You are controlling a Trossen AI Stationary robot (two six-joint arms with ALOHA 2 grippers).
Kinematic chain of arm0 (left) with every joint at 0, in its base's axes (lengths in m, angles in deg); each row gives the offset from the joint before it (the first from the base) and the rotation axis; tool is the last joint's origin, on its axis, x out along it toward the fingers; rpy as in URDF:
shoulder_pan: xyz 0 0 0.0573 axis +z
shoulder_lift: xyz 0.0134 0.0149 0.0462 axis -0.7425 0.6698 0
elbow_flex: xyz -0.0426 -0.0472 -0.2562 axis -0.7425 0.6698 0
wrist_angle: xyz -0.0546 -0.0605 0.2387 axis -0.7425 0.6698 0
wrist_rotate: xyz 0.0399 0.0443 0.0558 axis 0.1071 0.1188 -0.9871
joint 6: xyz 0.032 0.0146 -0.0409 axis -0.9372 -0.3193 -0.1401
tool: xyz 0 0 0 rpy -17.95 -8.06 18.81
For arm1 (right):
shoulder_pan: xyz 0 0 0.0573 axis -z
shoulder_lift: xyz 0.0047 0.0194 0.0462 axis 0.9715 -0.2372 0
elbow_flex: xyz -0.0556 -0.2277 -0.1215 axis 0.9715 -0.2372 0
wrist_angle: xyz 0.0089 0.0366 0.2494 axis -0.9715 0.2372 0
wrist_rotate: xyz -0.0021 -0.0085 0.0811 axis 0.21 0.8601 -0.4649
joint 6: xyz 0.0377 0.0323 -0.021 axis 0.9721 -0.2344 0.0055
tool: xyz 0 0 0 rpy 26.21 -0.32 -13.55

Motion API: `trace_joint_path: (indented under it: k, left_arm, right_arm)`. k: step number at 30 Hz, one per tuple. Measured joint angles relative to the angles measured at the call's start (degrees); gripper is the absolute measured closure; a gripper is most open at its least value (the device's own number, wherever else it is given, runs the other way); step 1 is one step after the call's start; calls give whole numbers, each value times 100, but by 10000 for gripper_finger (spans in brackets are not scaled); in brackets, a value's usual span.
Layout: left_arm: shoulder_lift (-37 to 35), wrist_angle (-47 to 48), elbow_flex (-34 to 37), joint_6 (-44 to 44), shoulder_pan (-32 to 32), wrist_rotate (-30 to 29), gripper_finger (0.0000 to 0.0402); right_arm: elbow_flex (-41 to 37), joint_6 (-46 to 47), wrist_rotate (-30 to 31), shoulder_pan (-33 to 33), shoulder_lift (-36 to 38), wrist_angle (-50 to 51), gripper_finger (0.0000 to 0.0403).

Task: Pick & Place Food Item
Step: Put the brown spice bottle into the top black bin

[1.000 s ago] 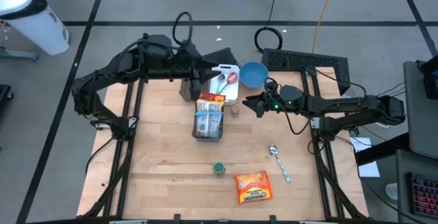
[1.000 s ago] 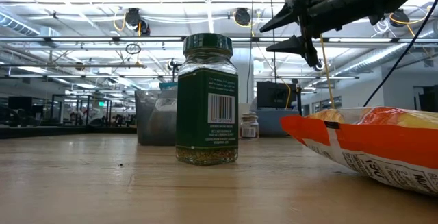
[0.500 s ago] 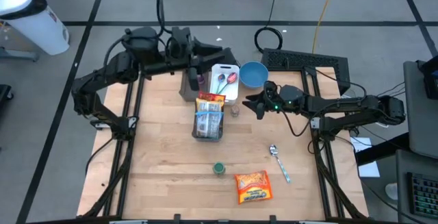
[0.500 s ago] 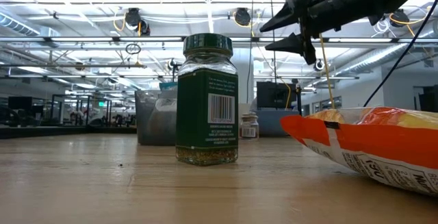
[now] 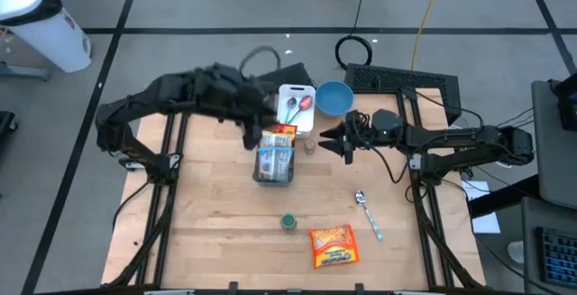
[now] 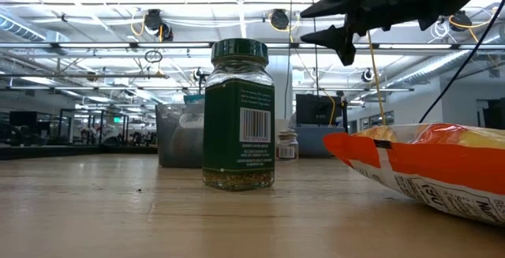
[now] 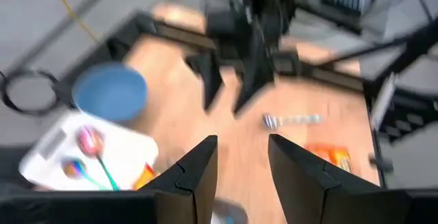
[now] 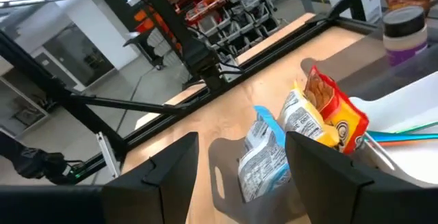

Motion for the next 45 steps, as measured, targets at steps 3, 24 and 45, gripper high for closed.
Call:
trace_joint_path:
  k: [3,24,45]
  left_arm:
    - [-149,-160,613,208,-208,-19,266]
    - [-3244,-4490,5947,2274,-1164,-1821,266]
    - [-3357,-4743,6121,2573,-1257,-1778,266]
  right_arm:
    - [0,-234,0,-8,39,13,190]
    - [1266,-2098,1250,-598,-917,2074,190]
    - [970,-1514,2755,-839,-2045,1497,190]
